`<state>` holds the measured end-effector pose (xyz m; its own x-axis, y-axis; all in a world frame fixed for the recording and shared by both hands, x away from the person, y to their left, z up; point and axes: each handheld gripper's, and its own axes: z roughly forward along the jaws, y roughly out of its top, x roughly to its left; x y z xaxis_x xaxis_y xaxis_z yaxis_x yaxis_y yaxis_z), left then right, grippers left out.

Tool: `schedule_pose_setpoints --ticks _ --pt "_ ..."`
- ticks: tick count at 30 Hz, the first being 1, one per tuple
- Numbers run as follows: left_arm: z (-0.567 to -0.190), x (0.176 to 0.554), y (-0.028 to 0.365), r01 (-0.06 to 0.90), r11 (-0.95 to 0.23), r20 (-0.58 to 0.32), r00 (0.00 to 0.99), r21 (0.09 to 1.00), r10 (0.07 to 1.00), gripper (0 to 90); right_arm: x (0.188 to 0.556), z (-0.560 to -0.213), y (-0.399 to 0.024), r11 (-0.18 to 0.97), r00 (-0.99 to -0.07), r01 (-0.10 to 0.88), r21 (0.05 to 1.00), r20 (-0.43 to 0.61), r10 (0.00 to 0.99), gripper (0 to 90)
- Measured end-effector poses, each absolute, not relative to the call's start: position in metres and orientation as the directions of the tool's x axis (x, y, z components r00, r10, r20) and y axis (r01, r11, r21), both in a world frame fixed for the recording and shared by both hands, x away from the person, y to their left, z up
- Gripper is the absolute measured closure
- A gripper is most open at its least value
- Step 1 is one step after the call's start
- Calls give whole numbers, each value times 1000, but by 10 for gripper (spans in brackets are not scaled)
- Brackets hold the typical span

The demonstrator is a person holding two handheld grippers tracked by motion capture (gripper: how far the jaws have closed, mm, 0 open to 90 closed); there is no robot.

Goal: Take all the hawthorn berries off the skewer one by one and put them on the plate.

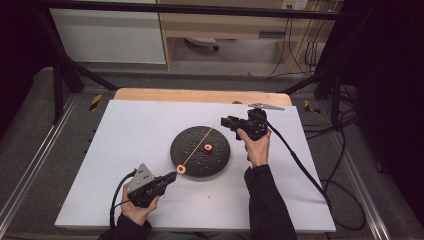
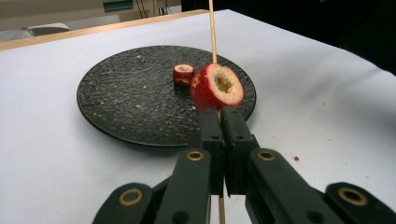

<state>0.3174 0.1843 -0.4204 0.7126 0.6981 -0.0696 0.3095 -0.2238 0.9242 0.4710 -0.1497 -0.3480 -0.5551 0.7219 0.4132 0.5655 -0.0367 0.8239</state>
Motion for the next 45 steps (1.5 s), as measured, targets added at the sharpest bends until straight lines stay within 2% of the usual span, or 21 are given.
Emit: schedule_pose_setpoints --ticks 19,30,36,37,39,40,42,45 --pt "-420 320 188 317 -213 -77 700 924 710 880 451 -428 -100 155 -599 645 748 370 710 599" --pt "-421 321 187 323 -220 -76 700 921 710 881 444 -448 -93 216 -606 661 719 341 719 592" --pt "-421 321 187 323 -223 -73 700 920 710 881 440 -440 -95 207 -613 650 732 343 712 516" --pt "-421 321 187 322 -222 -74 700 920 710 880 437 -433 -97 190 -623 635 749 351 699 467" --pt "-421 321 187 322 -221 -74 699 921 711 881 435 -429 -98 179 -627 632 754 363 689 449" --pt "-421 321 187 323 -222 -74 700 920 711 881 430 -421 -100 160 -637 624 765 380 671 399" --pt "-421 321 186 321 -225 -71 701 920 710 881 427 -418 -101 154 -643 620 769 386 662 381" --pt "-422 321 185 321 -226 -70 702 920 709 880 417 -410 -101 125 -662 612 781 419 622 302"
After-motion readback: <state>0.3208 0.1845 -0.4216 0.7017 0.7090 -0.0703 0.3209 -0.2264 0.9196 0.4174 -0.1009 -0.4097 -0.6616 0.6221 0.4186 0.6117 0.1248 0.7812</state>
